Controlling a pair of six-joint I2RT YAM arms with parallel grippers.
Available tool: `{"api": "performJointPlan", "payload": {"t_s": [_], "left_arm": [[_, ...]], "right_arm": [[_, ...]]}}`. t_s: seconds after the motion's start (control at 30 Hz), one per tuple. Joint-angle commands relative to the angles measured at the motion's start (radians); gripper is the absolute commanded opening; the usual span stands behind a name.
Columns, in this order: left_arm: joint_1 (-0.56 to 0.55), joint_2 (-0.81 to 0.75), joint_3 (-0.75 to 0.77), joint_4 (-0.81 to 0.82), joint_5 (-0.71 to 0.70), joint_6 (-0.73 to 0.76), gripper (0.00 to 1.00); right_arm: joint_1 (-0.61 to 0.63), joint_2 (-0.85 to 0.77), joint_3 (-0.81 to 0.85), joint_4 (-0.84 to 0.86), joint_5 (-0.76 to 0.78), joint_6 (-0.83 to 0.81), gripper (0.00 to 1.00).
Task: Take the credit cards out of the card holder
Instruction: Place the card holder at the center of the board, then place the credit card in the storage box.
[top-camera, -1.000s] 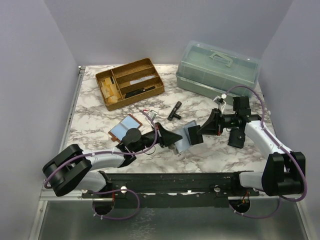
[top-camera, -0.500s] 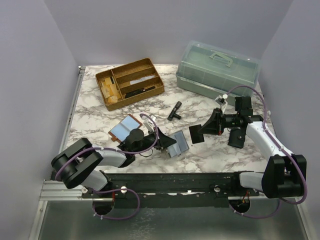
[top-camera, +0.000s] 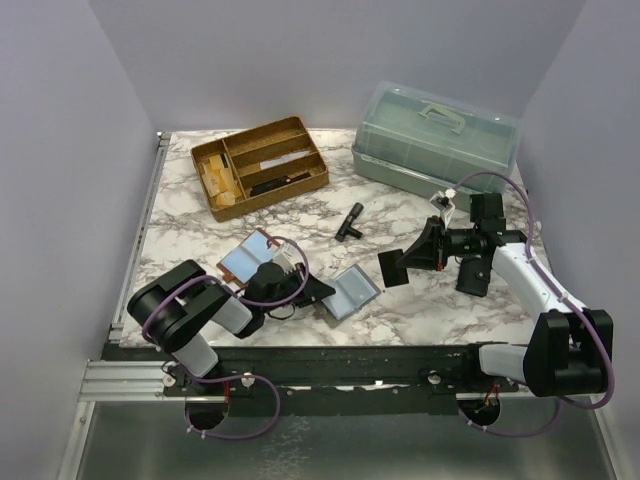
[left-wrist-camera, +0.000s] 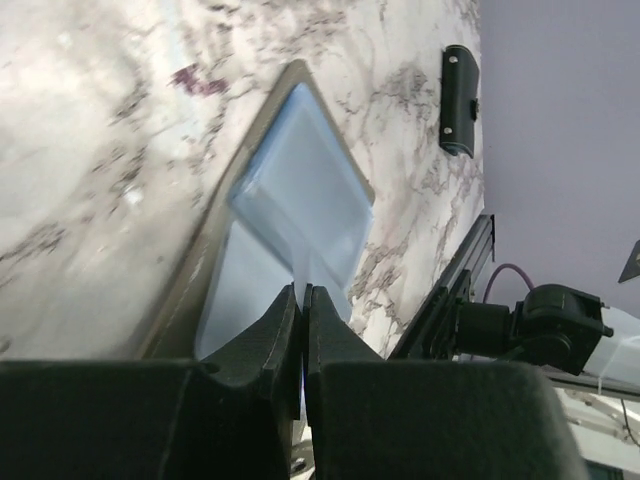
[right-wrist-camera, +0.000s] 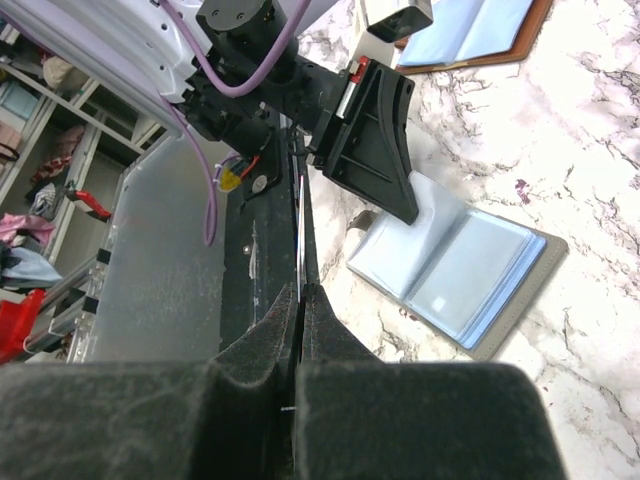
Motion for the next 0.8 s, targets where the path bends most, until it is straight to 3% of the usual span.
{"api": "performJointPlan", "payload": {"t_s": [0.0,0.23,0.37,0.53,0.67,0.77], "left_arm": [[0.006,-0.05,-0.059,-0.026,-0.097,-0.069,0.09],[0.004,-0.223,-0.043,-0.34,-0.156,-0.121,0.27],[0.0,-0.429,-0.022,-0.605,-0.219,-0.117,0.39],[0.0,-0.755,-0.009,-0.89,-0.32,-0.059,0.64],[0.007,-1.012,-0.075,-0.814,-0.294,0.0,0.91],[0.013,-1.135,-0.106,-0.698,-0.274,0.02,0.99]], "right_arm": [[-0.007,-0.001,0.026,-0.019,0.016,-0.017,0.0],[-0.006,0.003,0.024,-0.02,0.02,-0.018,0.0],[-0.007,0.003,0.024,-0.02,0.026,-0.019,0.0],[-0.007,0.009,0.025,-0.02,0.029,-0.018,0.0],[-0.006,0.018,0.028,-0.024,0.025,-0.023,0.0],[-0.006,0.018,0.031,-0.035,0.03,-0.04,0.0]]}}
